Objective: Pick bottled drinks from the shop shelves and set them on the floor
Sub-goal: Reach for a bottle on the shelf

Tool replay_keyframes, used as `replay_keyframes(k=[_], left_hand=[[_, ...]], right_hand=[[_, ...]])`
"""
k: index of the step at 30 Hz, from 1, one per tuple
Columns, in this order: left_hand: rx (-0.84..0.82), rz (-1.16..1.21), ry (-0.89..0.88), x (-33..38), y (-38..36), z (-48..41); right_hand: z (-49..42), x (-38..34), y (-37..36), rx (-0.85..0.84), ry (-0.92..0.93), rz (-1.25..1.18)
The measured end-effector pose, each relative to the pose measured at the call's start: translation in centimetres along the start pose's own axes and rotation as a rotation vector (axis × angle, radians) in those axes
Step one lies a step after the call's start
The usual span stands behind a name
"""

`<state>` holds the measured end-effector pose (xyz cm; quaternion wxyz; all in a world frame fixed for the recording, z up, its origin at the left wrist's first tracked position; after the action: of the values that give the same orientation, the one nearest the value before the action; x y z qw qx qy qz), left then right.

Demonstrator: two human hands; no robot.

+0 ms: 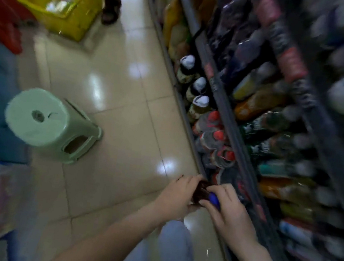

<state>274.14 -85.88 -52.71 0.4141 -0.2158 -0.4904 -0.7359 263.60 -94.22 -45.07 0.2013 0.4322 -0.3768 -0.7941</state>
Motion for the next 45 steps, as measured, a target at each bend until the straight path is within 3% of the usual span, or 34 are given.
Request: replay_keyframes(k=[3, 7, 11, 17, 24, 30, 32, 37, 39, 45], left_hand=[[-0.058, -0.057, -0.166, 7.4, 2.4, 2.6], [-0.108, -0.179, -0.372, 18.1, 2.4, 7.0], [-0.192, -0.234, -0.547, 29.1, -1.2, 11.0], [-0.296, -0.385, -0.918, 44.7, -14.8, 20.3], [-0.527, -0.319, -1.183, 56.6, -35.1, 35.1], [-0.804, -0.153, -1.160, 66.0, -48.6, 43.0], [-0.839, -0.196, -1.185, 68.7, -53.4, 44.3], [-0.811, -0.170, -1.236, 76.7, -65.7, 47.0], [-0.788, -0.147, -1.250, 80.6, -70.0, 48.9], [-0.738, -0.202, -1.292, 91.1, -80.6, 55.5]], right_hand=[[7.0, -2.8, 5.0, 0.205, -0.061, -0.025], [17.9, -4.7, 9.4, 0.585, -0.207, -0.288], [29.7, -4.1, 11.1, 0.744, -0.358, -0.410], [51.7, -1.2, 8.2, 1.048, -0.526, -0.650], [78.5, -0.8, 0.5, 1.382, -0.613, -0.543], [95.8, -0.1, 0.2, 1.570, -0.755, -0.396], [101.2, 1.4, 0.4, 1.655, -0.750, -0.377], [114.5, 6.7, 1.2, 1.882, -0.621, -0.356], [119.4, 8.4, 1.7, 1.898, -0.589, -0.332], [133.6, 11.7, 1.4, 1.850, -0.794, -0.272]])
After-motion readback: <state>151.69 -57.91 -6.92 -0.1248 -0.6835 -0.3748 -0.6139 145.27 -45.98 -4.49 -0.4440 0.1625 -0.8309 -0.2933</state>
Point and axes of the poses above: each hand's wrist, its own z-axis away from the middle knuckle, its own y-axis out of the back of the hand, x = y × z, the point moved 3 cm from there along -z, towards the middle knuckle, and after that the axes turned 8 degrees about -x, right-handed, at the moved point
